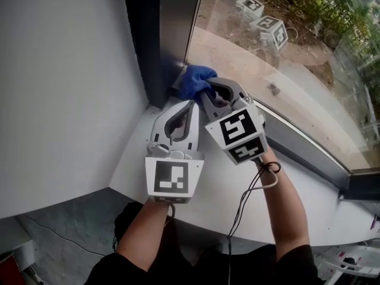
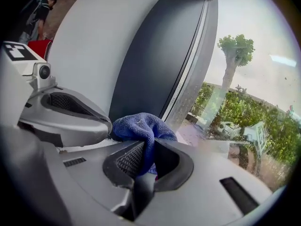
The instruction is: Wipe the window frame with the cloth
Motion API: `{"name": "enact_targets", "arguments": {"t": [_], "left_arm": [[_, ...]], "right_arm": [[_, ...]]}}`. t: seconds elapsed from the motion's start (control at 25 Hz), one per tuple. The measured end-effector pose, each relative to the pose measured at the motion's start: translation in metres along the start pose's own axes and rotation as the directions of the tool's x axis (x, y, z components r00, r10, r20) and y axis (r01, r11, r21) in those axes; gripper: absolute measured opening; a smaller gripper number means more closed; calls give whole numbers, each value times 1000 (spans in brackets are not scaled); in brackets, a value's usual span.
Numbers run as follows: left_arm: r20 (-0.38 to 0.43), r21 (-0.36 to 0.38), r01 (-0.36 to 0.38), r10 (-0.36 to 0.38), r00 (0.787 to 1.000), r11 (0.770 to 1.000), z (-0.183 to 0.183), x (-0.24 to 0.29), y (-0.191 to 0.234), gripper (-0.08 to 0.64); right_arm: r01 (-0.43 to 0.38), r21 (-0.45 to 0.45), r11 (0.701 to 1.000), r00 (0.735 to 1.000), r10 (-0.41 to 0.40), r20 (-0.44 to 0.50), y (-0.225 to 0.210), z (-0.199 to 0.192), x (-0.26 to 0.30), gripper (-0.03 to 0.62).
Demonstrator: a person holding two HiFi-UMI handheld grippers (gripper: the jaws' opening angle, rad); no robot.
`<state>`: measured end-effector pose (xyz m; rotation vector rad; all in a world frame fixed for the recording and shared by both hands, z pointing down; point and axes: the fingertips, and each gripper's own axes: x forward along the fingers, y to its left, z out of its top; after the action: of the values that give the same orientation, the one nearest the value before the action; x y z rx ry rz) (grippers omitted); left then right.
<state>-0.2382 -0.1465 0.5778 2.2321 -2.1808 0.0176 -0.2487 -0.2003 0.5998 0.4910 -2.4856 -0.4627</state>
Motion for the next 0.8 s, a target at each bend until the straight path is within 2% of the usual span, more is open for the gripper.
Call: {"name": "enact_targets", "arguments": {"t": [0.28, 0.64, 0.72, 0.8], "left_arm": [[-18, 23, 21, -20, 1000, 1000, -4, 3, -9, 5], [-24, 47, 53, -52, 998, 997, -5, 7, -21, 5], [-25, 52, 58, -57, 998, 997, -6, 7, -23, 5], [-26, 58, 62, -60, 998, 996, -6, 7, -25, 5]], "right_arm": [[29, -5, 1000, 1000, -29, -3, -4, -13, -13, 23], [99, -79, 992, 992, -104, -65, -17, -35, -31, 23], [116, -111, 987, 989, -124, -75, -19, -38, -34, 23], [144, -182, 973, 983, -162, -90, -21, -39, -38, 23]]}}
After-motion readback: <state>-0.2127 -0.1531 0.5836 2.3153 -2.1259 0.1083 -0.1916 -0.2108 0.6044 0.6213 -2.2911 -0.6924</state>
